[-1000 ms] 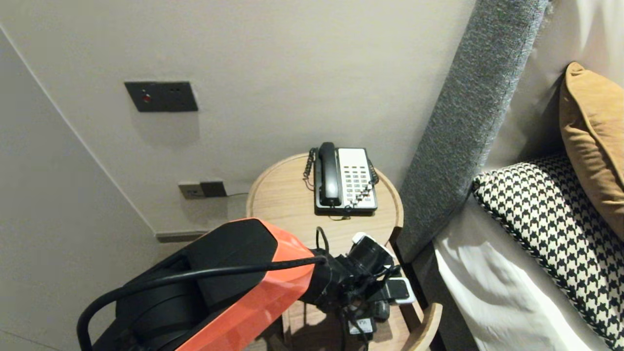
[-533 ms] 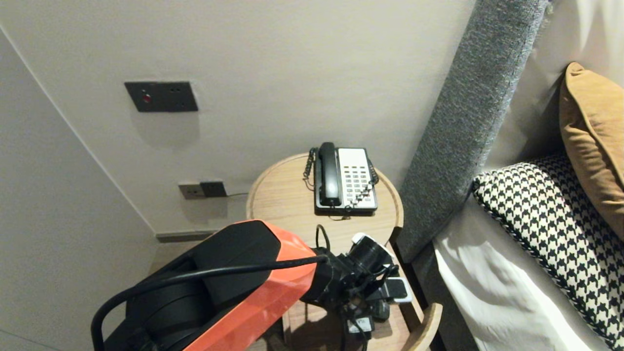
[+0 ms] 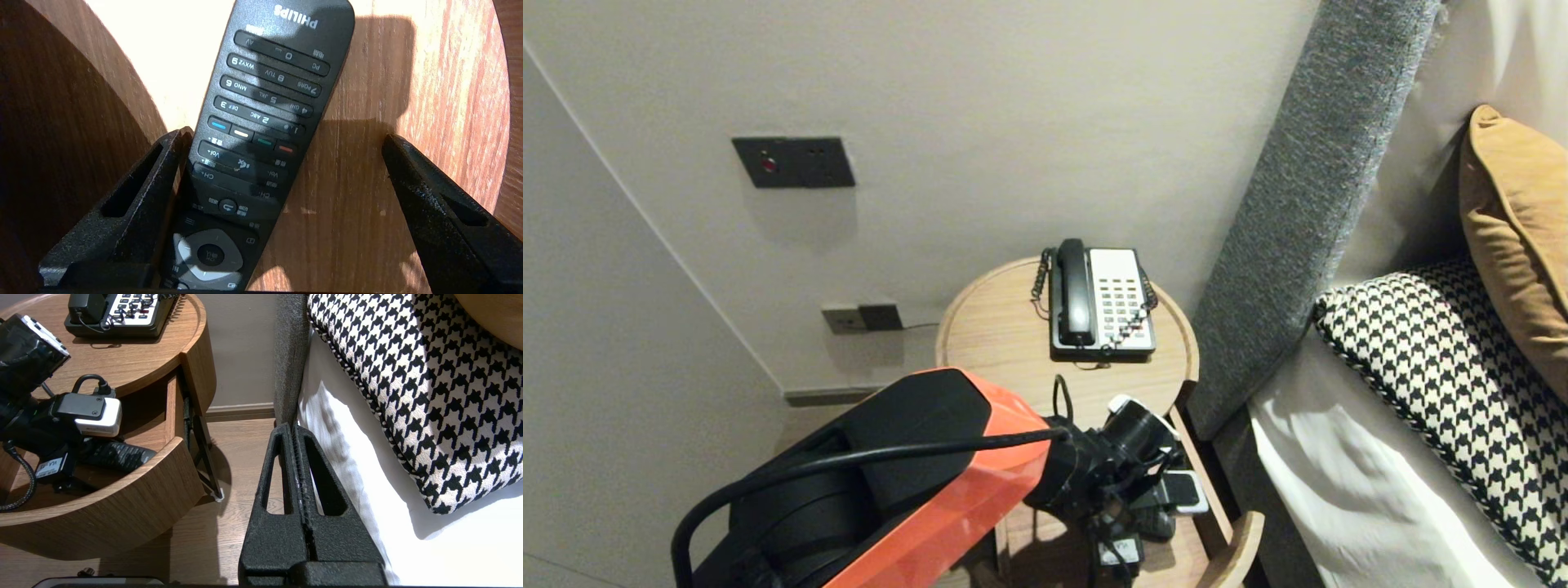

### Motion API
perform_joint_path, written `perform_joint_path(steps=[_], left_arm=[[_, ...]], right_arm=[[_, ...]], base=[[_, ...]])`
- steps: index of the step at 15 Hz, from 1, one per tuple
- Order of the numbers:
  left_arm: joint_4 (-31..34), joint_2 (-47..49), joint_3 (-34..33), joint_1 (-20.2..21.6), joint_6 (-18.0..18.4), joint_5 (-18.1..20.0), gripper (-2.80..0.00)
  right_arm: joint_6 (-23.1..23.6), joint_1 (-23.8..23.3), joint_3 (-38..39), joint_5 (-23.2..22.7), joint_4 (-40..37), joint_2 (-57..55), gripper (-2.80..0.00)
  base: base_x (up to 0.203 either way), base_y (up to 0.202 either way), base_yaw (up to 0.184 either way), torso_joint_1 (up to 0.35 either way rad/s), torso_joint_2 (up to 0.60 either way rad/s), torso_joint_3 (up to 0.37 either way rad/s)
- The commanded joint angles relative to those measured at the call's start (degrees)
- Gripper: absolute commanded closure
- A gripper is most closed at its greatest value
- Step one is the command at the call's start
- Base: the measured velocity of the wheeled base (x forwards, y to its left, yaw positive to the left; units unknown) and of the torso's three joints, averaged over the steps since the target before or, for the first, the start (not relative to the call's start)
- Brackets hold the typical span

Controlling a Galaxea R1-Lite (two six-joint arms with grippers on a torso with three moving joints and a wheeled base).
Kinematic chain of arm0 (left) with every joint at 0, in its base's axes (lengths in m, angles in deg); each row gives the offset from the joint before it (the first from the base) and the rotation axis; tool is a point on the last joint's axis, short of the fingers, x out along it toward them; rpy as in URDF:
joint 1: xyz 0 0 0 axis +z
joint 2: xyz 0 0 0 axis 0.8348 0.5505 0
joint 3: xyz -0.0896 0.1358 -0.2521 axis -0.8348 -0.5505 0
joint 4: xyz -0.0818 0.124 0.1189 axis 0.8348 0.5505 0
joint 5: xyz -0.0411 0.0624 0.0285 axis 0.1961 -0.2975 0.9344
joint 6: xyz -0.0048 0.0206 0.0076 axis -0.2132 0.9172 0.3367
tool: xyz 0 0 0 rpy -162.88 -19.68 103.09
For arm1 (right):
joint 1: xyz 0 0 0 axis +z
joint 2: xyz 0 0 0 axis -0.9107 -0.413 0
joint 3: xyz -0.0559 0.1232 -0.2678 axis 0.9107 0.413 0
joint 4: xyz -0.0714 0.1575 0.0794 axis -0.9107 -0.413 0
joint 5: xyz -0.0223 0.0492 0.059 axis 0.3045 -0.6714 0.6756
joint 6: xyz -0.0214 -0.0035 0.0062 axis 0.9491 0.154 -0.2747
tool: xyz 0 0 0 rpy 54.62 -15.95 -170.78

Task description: Take the remote control out of the drawer one by one and place them on the table

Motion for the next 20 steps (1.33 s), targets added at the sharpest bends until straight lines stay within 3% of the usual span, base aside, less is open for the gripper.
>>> perform_joint_path(steps=[1,7,19,20], left_arm=[[0.2,-0.2,-1.0,0.0,0.2,-0.2,-2.80],[0.2,-1.6,-4.6,-0.1,0.3,-0.1,-2.80],[0.2,-1.8,-4.8,-0.3,-0.1,0.0,-2.80],[0.3,-1.8,-4.9,-0.3,-0.1,0.0,0.00]], right_arm=[[0.0,0.0,0.1,0.0,0.0,0.0,0.00],[0.0,0.0,0.1,0.0,0.0,0.0,0.00],[0.0,0.0,0.1,0.0,0.0,0.0,0.00],[0.0,0.0,0.1,0.0,0.0,0.0,0.00]], base=[[0.000,0.000,0.000,0.000,0.00,0.000],[0.000,0.000,0.000,0.000,0.00,0.000],[0.000,0.000,0.000,0.000,0.00,0.000],[0.000,0.000,0.000,0.000,0.00,0.000]])
